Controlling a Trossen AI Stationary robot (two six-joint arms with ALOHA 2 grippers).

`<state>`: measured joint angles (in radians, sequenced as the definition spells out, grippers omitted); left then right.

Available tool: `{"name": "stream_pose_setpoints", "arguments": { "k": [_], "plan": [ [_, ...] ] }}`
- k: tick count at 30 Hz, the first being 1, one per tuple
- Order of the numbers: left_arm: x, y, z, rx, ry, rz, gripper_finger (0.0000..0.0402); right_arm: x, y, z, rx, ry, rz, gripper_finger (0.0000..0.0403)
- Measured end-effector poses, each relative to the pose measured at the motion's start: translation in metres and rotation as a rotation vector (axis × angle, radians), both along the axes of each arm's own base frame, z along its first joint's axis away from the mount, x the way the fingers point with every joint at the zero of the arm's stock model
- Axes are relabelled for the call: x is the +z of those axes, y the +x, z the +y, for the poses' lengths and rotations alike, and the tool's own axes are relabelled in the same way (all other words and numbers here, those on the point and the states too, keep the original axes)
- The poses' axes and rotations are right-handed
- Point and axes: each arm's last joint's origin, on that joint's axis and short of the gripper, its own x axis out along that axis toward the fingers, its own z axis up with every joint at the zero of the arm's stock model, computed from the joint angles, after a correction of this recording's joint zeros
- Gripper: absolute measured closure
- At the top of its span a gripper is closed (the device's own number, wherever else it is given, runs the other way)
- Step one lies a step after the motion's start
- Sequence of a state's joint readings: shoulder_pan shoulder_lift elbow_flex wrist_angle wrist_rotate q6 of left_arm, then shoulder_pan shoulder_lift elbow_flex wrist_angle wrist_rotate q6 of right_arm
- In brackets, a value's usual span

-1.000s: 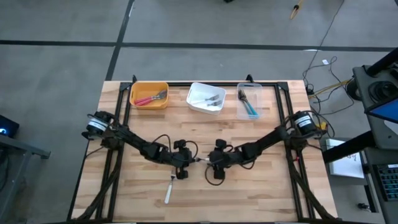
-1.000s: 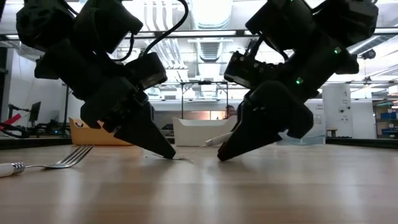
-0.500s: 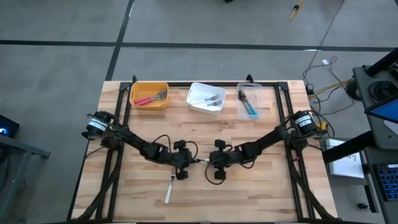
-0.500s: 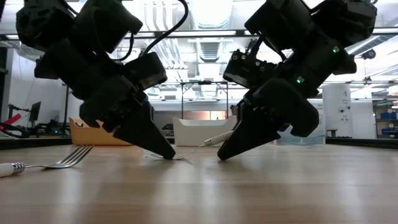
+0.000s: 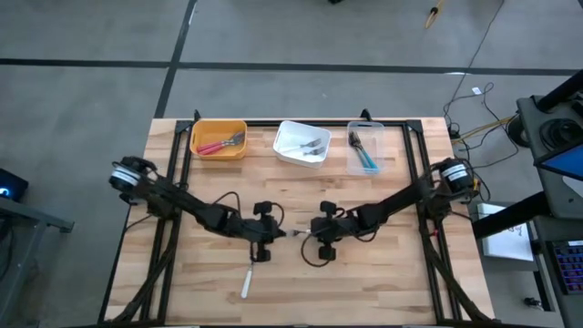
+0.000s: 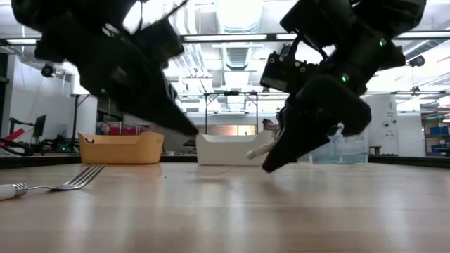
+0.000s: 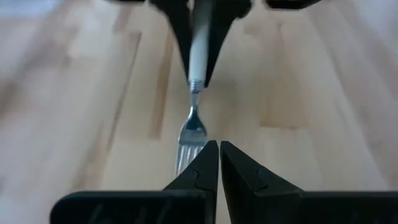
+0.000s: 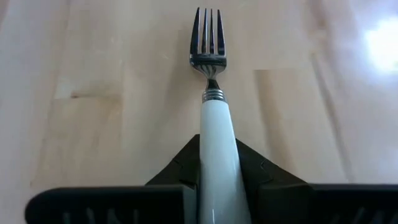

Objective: Sort silverware by color (type)
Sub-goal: Put the white fork into the white bin

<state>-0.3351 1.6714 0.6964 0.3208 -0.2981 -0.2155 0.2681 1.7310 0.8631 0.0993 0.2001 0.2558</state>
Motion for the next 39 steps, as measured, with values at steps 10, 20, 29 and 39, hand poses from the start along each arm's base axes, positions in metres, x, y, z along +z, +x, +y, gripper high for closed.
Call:
{"name": "stream_pose_setpoints", "arguments": {
  "k": [10, 20, 29, 39],
  "plan": [
    [0.050, -0.040, 0.013, -0.065, 0.062, -0.139, 0.0401, 0.057, -0.017, -0.041, -0.121, 0.000, -0.019, 0.0367],
    [0.085, -0.076, 0.027, -0.088, 0.135, -0.311, 0.0401, 0.121, -0.010, -0.116, -0.250, -0.103, -0.097, 0.0367],
    [0.110, -0.094, 0.050, -0.019, 0.277, -0.404, 0.0402, 0.148, 0.007, -0.203, -0.304, -0.219, -0.086, 0.0367],
    [0.103, -0.108, 0.072, 0.077, 0.297, -0.387, 0.0402, 0.110, 0.024, -0.281, -0.290, -0.213, 0.170, 0.0367]
  ]
}}
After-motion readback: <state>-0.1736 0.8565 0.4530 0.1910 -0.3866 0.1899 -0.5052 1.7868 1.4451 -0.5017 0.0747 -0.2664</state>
